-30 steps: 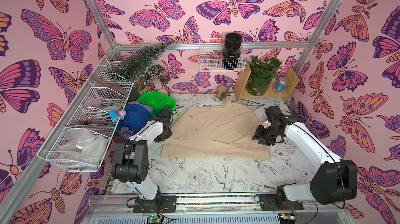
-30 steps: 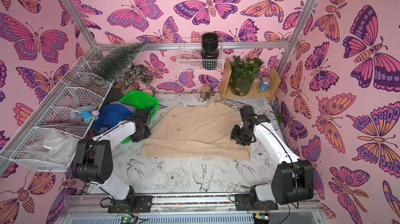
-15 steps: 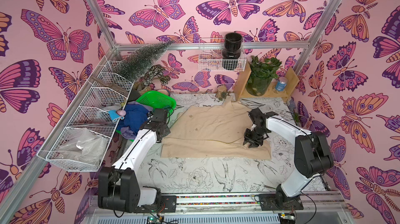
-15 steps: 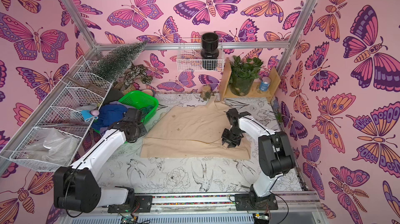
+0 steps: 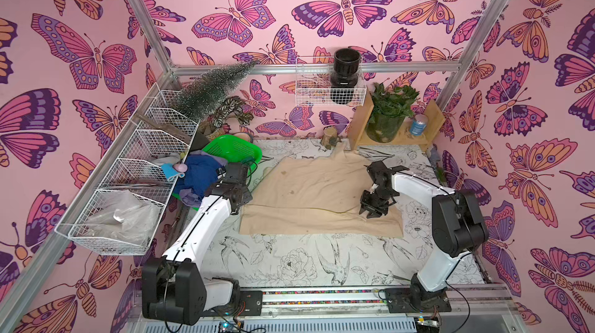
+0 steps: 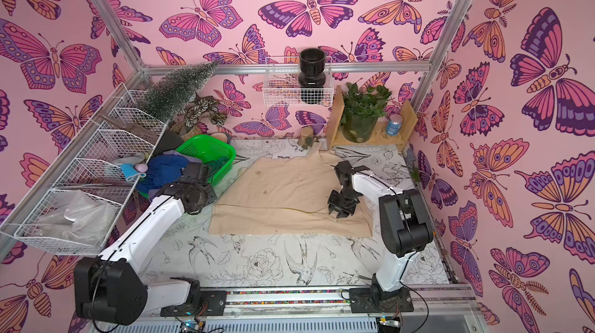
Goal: Fold and stack t-shirts
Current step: Smooth out the T-shirt at the center of the board.
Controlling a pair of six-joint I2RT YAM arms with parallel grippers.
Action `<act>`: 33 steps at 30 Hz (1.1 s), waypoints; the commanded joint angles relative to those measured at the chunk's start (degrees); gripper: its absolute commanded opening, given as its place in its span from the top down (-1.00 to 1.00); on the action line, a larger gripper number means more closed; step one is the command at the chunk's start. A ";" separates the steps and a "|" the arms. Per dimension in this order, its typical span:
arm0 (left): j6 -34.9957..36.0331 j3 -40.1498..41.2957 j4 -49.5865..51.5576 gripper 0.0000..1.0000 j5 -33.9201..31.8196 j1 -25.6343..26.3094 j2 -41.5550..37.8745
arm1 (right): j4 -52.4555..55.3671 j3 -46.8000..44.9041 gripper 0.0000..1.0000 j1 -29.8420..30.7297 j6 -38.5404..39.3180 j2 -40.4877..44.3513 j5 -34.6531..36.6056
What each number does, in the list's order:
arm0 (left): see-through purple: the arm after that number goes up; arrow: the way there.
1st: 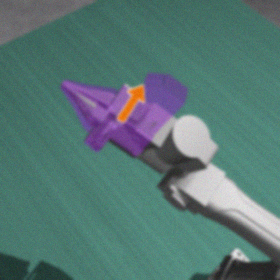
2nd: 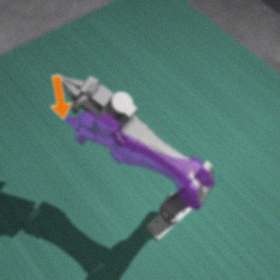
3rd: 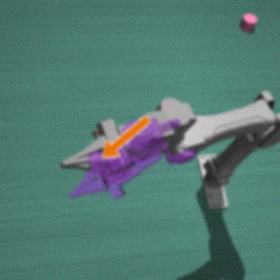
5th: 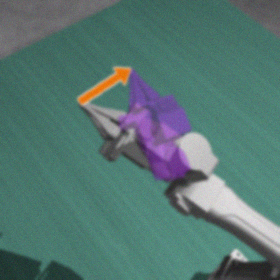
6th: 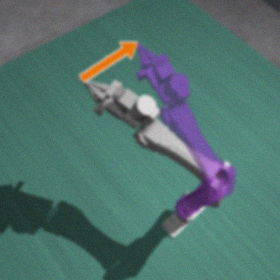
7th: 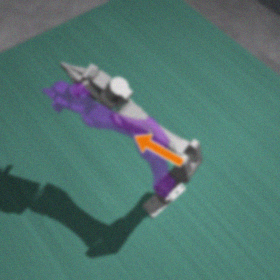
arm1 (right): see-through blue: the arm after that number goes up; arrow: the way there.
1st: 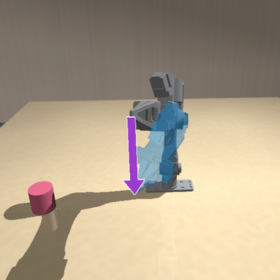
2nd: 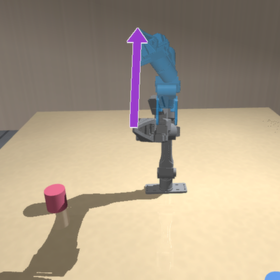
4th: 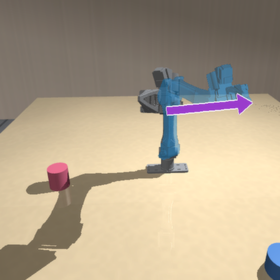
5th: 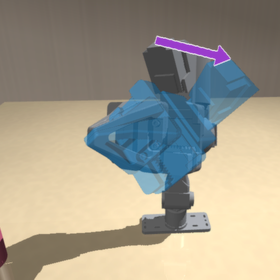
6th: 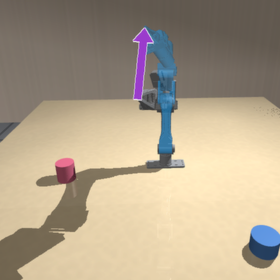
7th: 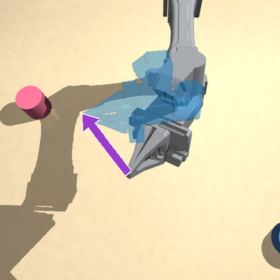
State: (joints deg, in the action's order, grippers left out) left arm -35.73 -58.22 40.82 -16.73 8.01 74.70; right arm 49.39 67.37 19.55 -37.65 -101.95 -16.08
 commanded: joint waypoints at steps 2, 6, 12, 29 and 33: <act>0.69 1.09 1.55 0.37 -0.43 0.23 0.01 | -0.16 -1.38 0.27 0.31 0.08 0.41 1.14; 0.28 1.17 1.55 0.38 -0.32 0.25 0.14 | -1.12 -1.04 0.28 0.31 -0.28 -1.10 0.74; 0.31 1.26 1.59 0.38 -0.14 0.21 -0.20 | -1.91 0.03 0.30 0.31 -0.15 -3.55 0.61; 0.45 1.09 1.64 0.40 -0.42 0.25 -0.04 | -1.04 1.56 0.97 0.30 0.80 -2.02 1.86; 0.23 1.09 1.58 0.42 -0.01 0.25 0.14 | 2.16 7.49 0.95 0.29 1.93 -1.46 3.27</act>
State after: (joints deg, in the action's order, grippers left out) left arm -35.77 -57.78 40.97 -16.71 8.01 74.70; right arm 49.28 70.11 19.55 -37.06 -105.58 -14.83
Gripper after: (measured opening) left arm 0.290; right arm 0.043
